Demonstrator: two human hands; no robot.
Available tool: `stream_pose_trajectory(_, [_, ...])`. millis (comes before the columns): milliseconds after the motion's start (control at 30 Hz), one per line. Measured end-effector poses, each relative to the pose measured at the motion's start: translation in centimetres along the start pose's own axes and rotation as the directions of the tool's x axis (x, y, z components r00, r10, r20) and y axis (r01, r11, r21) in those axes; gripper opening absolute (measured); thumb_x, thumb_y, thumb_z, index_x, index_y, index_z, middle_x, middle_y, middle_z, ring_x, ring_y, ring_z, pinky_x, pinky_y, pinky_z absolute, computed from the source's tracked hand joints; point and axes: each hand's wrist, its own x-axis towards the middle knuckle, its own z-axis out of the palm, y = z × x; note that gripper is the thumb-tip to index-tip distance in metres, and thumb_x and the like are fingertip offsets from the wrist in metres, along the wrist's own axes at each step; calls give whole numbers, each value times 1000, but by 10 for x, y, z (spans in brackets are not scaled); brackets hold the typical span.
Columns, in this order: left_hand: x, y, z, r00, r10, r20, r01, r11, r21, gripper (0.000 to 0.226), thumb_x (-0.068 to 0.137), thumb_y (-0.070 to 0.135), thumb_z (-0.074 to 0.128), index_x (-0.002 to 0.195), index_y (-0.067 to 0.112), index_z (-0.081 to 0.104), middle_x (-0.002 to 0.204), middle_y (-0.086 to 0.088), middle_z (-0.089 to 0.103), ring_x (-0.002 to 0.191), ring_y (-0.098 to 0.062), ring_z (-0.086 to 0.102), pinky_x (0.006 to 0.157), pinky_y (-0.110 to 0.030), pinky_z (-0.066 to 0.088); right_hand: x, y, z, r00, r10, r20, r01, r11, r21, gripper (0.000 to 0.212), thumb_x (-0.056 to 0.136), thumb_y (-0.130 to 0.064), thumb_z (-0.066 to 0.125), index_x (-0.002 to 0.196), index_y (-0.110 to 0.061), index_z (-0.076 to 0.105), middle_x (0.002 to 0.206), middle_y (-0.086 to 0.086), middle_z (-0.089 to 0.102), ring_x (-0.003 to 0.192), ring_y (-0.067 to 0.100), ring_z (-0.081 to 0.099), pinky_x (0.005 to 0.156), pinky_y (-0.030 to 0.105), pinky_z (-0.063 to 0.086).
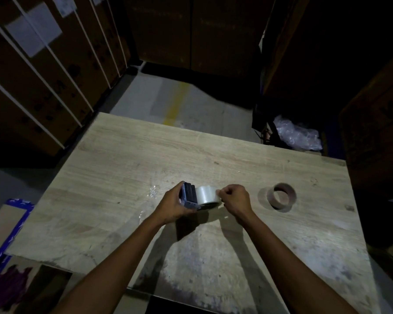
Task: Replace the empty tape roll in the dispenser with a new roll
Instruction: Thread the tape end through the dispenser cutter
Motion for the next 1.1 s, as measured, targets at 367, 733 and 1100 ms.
stream_pose_trajectory(367, [0,11,3,997,60,-42,-53,984,167,43,61,27,82,92,32,53,88,11,65,77,2,61,62,-15,47,-11,-20,6,975,-224,-13,204,909,-363,19,97,-20,50,84,-9,60,82,9,66,76,25,60,61,30,35])
stream_pose_trajectory(733, [12,15,13,994,86,-67,-55,926,374,78,56,35,82,127,23,54,113,-3,67,100,-22,61,85,-40,54,-26,-52,-5,957,-289,19,279,899,-337,18,95,-17,52,88,-5,63,89,13,70,84,30,62,68,36,43])
stream_pose_trajectory(1100, [19,19,2,987,147,-60,-117,928,353,81,60,37,82,132,31,46,104,0,58,95,-16,54,75,-27,44,-32,-78,-40,951,-306,40,308,944,-120,18,97,-14,54,82,-16,65,98,4,75,91,18,68,83,42,56])
